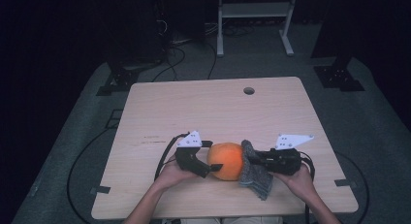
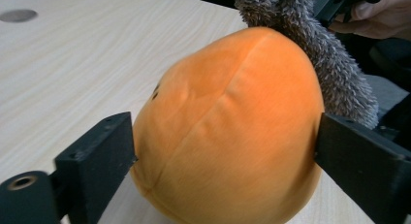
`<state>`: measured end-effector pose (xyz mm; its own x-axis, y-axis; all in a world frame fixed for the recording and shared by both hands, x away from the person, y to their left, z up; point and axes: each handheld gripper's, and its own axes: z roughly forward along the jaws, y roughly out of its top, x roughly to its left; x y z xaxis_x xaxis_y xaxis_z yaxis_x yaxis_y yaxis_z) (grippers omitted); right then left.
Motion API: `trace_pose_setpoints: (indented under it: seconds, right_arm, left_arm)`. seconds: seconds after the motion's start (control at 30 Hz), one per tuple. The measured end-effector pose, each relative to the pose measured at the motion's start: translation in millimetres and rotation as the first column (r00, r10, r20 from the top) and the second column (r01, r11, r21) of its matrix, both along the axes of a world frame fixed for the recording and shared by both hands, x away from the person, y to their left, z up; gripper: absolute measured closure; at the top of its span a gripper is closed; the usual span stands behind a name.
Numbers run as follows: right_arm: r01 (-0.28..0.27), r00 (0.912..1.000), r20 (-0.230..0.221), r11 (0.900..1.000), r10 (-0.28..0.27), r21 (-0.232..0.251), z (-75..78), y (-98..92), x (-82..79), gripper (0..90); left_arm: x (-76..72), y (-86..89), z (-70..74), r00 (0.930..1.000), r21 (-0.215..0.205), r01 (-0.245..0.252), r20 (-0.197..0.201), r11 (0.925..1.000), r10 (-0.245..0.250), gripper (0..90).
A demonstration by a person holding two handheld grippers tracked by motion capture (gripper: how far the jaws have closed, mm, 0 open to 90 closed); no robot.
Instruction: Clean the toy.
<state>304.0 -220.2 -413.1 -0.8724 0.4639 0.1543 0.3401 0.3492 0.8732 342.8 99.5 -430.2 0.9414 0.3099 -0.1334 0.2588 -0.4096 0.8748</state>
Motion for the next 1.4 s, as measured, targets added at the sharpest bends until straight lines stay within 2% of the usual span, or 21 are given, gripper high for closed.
trace_pose_setpoints:
  seconds: [0.1,0.17,0.27,0.33,0.37,0.43,0.5,0.53,0.57,0.6,0.63,0.7,0.77,0.83,0.93,1.07,1.13,1.2,1.27,1.33,1.4]
  right_arm:
    - [0.01,0.9999,-0.006,1.0,-0.01,-0.005,-1.4,-4.0,0.6,79.4]
    - [0.015,0.9998,-0.01,1.0,-0.015,-0.007,-3.3,-5.9,0.4,79.5]
    - [0.029,0.9993,-0.023,1.0,-0.029,-0.007,-6.4,-11.7,0.8,79.4]
    - [0.034,0.9989,-0.033,0.999,-0.034,-0.003,-8.5,-16.1,1.3,79.4]
    - [0.034,0.9988,-0.035,0.999,-0.034,0.001,-9.3,-17.5,1.6,79.4]
    - [0.035,0.9987,-0.036,0.999,-0.035,0.003,-9.8,-17.9,1.2,79.1]
    - [0.032,0.999,-0.031,0.999,-0.032,-0.003,-9.3,-16.5,0.5,79.1]
    - [0.033,0.9991,-0.027,0.999,-0.033,-0.006,-9.1,-16.1,0.5,79.0]
    - [0.034,0.999,-0.027,0.999,-0.034,-0.008,-9.1,-16.2,0.8,79.1]
    - [0.035,0.9989,-0.031,0.999,-0.035,-0.006,-9.0,-16.7,1.1,79.1]
    - [0.037,0.9988,-0.033,0.999,-0.037,0.001,-8.9,-17.1,1.4,79.1]
    - [0.038,0.9988,-0.032,0.999,-0.038,0.011,-7.0,-16.8,1.6,79.1]
    - [0.034,0.9991,-0.027,0.999,-0.033,0.019,-5.6,-14.0,2.3,79.1]
    - [0.026,0.9994,-0.024,0.999,-0.025,0.033,-5.1,-10.3,4.4,79.2]
    - [0.017,0.9997,-0.016,0.999,-0.016,0.046,-3.4,-0.7,8.8,79.2]
    - [-0.009,1.0,-0.003,1.0,0.009,0.005,-4.6,11.7,10.1,79.1]
    - [-0.022,0.9998,0.001,1.0,0.022,0.021,-1.5,12.8,8.1,79.3]
    - [-0.038,0.9991,0.017,0.999,0.038,0.038,6.0,15.8,4.9,79.3]
    - [-0.077,0.9963,0.045,0.995,0.074,0.069,19.5,24.5,0.1,79.3]
    - [-0.122,0.9913,0.062,0.988,0.116,0.094,30.2,37.4,-3.8,79.2]
    - [-0.156,0.9854,0.08,0.984,0.15,0.082,35.1,51.7,-6.4,79.2]
  left_arm:
    - [2.8,-1.6,-1.7,0.9995,-0.005,0.013,-0.029,0.9999,-0.013,5.2]
    - [0.5,0.8,-0.6,0.9984,-0.015,0.053,-0.019,0.9985,-0.054,10.1]
    - [-0.4,7.5,0.3,0.9951,-0.056,0.095,-0.02,0.9939,-0.097,17.5]
    - [0.5,9.1,-1.7,0.9964,-0.063,0.082,-0.015,0.9946,-0.084,21.0]
    - [2.2,7.1,-3.3,0.9979,-0.042,0.055,-0.032,0.9976,-0.056,18.2]
    - [6.8,2.1,-7.8,0.9959,-0.012,0.036,-0.082,0.9993,-0.037,5.5]
    - [9.2,-1.3,-12.4,0.9889,-0.02,0.078,-0.125,0.9968,-0.08,6.3]
    - [7.4,-1.8,-12.8,0.9865,-0.035,0.103,-0.124,0.9941,-0.107,13.1]
    - [4.4,-1.6,-11.6,0.9881,-0.031,0.117,-0.097,0.9926,-0.119,20.5]
    - [4.4,-1.6,-11.6,0.9881,-0.031,0.117,-0.097,0.9926,-0.119,27.9]
    - [-1.1,-0.9,-5.4,0.9883,-0.035,0.129,-0.077,0.991,-0.131,37.0]
    - [-6.2,0.3,5.3,0.9903,-0.046,0.127,-0.051,0.9908,-0.129,43.3]
    - [-10.5,2.9,17.0,0.9916,-0.062,0.126,-0.022,0.9902,-0.127,44.4]
    - [-13.5,7.8,26.4,0.9935,-0.075,0.112,-0.011,0.9909,-0.113,45.1]
    - [-13.7,17.6,29.4,0.9962,-0.055,0.084,-0.021,0.995,-0.085,45.6]
    - [-12.2,27.9,30.3,0.9974,0.003,0.054,-0.049,0.9985,-0.054,45.8]
    - [-11.9,30.3,32.4,0.9976,0.025,0.048,-0.051,0.9985,-0.046,45.8]
    - [-13.6,28.8,34.6,0.9986,0.064,0.039,-0.038,0.9972,-0.037,45.8]
    - [-14.5,26.2,35.1,0.9986,0.079,0.039,-0.037,0.9961,-0.036,45.8]
    - [-16.3,24.1,36.0,0.9982,0.072,0.049,-0.039,0.9962,-0.046,45.7]
    - [-19.6,22.0,38.1,0.9982,0.051,0.054,-0.03,0.9973,-0.052,45.7]
